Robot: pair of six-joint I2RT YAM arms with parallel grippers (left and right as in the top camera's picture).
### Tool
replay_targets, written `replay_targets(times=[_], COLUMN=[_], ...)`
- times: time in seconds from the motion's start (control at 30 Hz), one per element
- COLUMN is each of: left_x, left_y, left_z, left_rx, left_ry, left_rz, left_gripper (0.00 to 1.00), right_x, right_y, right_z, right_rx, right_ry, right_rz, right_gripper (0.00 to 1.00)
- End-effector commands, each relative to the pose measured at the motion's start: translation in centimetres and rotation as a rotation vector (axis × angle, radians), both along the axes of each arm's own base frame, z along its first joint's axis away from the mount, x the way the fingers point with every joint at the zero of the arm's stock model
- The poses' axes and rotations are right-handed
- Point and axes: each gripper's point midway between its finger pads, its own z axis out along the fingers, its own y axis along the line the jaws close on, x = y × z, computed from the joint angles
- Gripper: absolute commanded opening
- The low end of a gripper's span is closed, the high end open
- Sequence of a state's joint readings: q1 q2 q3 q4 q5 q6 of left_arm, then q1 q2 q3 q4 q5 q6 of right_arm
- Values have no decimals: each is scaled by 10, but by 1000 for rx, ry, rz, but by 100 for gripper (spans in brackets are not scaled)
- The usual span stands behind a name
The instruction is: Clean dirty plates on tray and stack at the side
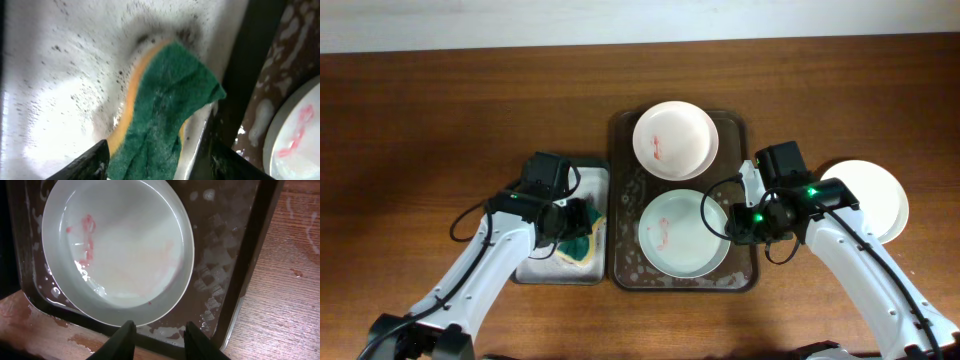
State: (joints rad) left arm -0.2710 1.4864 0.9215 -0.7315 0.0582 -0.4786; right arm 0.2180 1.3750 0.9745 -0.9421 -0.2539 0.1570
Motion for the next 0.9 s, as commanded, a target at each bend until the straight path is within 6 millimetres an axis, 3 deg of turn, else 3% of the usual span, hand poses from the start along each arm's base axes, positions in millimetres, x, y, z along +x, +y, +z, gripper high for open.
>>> replay_targets(times=[0.0, 0.13, 0.27, 0.37, 0.4, 0.47, 0.6, 0.73, 0.77, 0.87], left_x=[12, 24, 16, 15, 14, 13, 21, 31, 33, 31], left_y=[17, -11, -24, -23, -21, -21, -24, -30, -37, -54], left_z=[6, -3, -36, -63, -70, -72, -43, 16, 46, 78], left_rx=[100, 94, 156, 172, 178, 179, 170, 150, 110, 5], left_ry=[-62, -110, -36, 19, 38, 44, 15, -56, -93, -138], left_rz=[3, -216, -337, -339, -340, -340, -331, -327, -334, -361], left_gripper=[63, 57, 52, 27, 2, 0, 0, 0, 0, 0], right_x=[3, 5, 5, 5, 5, 5, 7, 12, 13, 15], right_y=[3, 4, 4, 4, 4, 4, -2, -15, -14, -13], right_z=[7, 7, 7, 7, 7, 7, 5, -5, -16, -38], right_rx=[13, 14, 15, 15, 15, 14, -21, -96, -100, -108], right_ry=[-24, -30, -31, -31, -31, -32, -39, -23, 2, 56], right_rz=[10, 9, 9, 9, 9, 10, -5, -62, -60, -56], right_gripper=[33, 34, 34, 34, 34, 34, 34, 34, 34, 33])
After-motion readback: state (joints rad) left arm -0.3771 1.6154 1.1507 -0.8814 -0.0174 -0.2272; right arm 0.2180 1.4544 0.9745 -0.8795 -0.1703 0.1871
